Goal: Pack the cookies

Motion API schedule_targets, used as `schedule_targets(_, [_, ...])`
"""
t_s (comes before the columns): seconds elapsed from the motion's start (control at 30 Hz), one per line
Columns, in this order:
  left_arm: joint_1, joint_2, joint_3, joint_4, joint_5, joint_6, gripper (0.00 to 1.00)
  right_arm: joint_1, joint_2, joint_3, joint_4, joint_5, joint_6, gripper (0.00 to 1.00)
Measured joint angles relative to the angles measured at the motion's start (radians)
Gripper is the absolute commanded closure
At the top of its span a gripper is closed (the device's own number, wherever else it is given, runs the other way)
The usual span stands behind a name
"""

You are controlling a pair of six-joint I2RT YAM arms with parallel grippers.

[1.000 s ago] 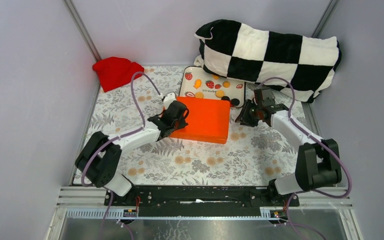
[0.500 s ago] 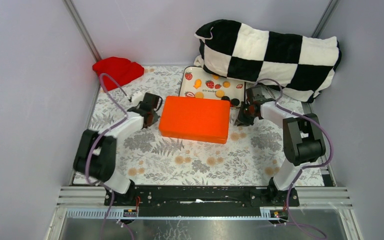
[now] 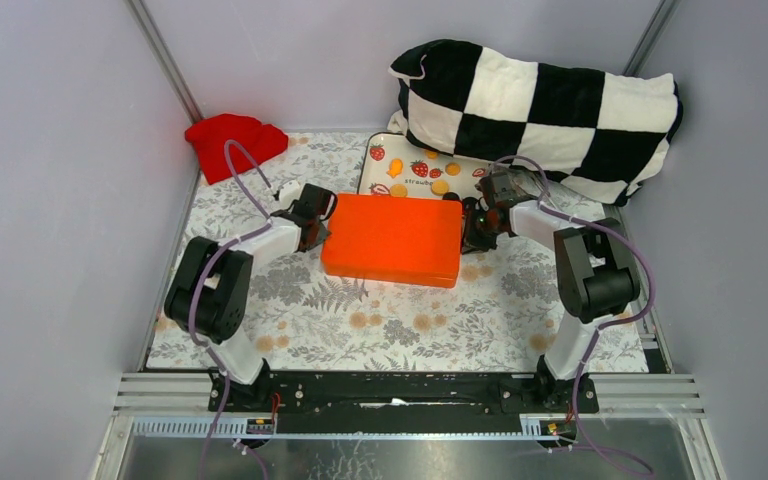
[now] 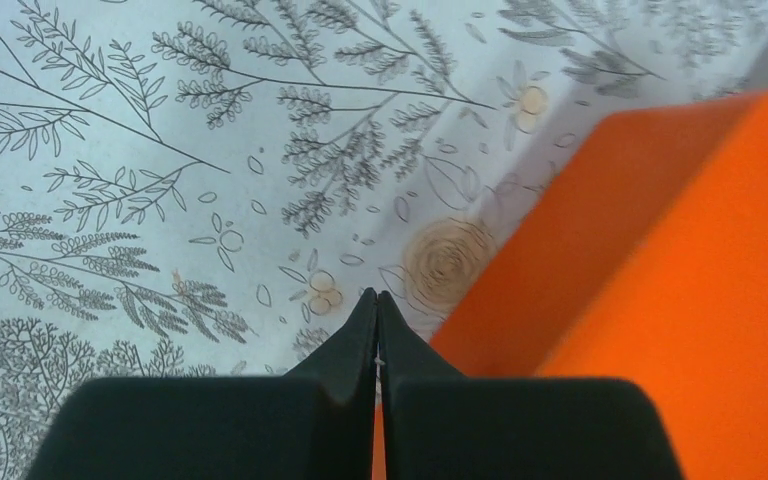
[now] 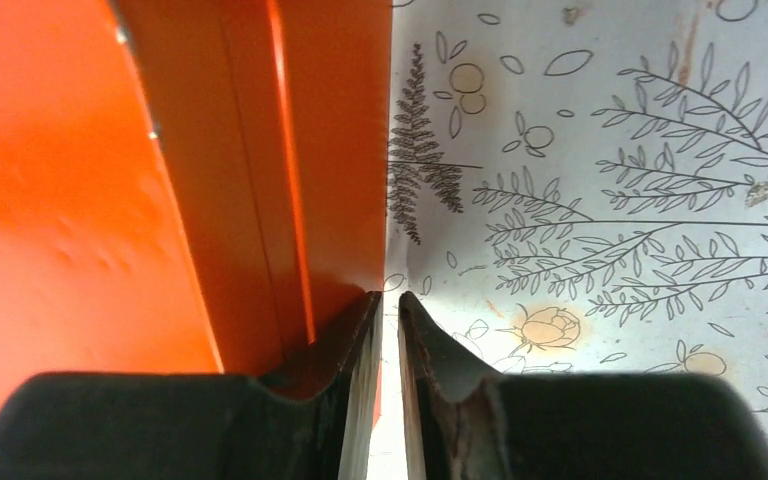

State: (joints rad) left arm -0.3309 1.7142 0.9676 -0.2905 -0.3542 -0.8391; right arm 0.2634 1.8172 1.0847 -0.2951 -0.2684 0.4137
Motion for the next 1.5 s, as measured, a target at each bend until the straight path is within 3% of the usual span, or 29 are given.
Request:
schedule_targets(0.37, [-0.079, -0.122, -0.005, -0.060, -0.065, -0.018, 1.00, 0.084, -0.033, 0.067, -0.148, 0.237, 0.010, 0.79])
schedule_targets(0.7, [-0.104, -0.249, -0.038, -0.088, -0.066, -0.026, 1.00, 0.053, -0.158, 0.078, -0.222, 0.510, 0.066, 0.82])
schedule_targets(0.9, [-0.132, -0.191, -0.068, 0.032, -0.016, -0.014, 1.00, 0.074, -0.236, 0.100, -0.255, 0.522, 0.052, 0.82])
schedule_targets(1.23, [-0.226, -0.080, -0.050, 0.277, 0.079, -0.019, 1.00, 0.214, -0.243, 0.242, -0.280, 0.517, 0.008, 0.82])
schedule_targets(1.5, [-0.240, -0.071, -0.049, 0.304, 0.111, -0.020, 1.00, 0.216, -0.212, 0.081, -0.282, 0.519, 0.030, 0.82])
